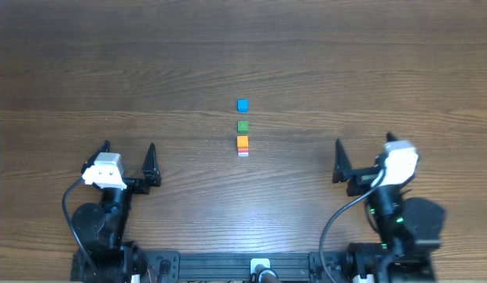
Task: Stack Cubes
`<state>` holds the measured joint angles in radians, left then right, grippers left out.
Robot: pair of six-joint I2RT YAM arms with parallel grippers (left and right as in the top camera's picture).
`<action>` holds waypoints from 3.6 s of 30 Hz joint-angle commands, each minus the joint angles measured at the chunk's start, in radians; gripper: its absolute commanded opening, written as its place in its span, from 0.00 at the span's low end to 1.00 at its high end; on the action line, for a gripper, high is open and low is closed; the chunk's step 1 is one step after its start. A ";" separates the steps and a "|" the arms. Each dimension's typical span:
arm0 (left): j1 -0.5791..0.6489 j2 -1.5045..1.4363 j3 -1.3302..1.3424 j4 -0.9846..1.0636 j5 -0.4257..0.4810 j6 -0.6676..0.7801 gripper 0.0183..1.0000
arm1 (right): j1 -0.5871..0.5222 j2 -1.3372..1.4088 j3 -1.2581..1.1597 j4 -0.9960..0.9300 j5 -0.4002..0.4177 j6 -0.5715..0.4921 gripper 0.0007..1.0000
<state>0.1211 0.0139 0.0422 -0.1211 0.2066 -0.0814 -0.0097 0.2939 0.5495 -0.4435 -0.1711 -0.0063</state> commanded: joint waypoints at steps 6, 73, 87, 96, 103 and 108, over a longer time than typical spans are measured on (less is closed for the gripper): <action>0.005 -0.010 -0.010 0.007 0.010 0.018 1.00 | 0.303 0.624 0.650 -0.366 0.178 0.056 0.99; 0.005 -0.010 -0.010 0.007 0.010 0.018 1.00 | 0.596 1.952 1.236 -0.640 0.135 0.525 0.99; 0.005 -0.010 -0.010 0.007 0.010 0.018 1.00 | 0.587 1.983 1.235 -0.622 0.135 0.554 0.92; 0.005 -0.010 -0.010 0.007 0.010 0.018 1.00 | 0.588 1.983 1.228 -0.628 0.135 0.572 0.91; 0.005 -0.010 -0.010 0.007 0.010 0.018 1.00 | 0.592 1.983 1.226 -0.638 0.146 0.578 0.89; 0.005 -0.010 -0.010 0.007 0.010 0.018 1.00 | 0.597 1.983 1.222 -0.645 0.152 0.579 0.89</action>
<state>0.1211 0.0109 0.0410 -0.1184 0.2070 -0.0776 0.5835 2.2639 1.7672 -1.0843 -0.0422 0.5583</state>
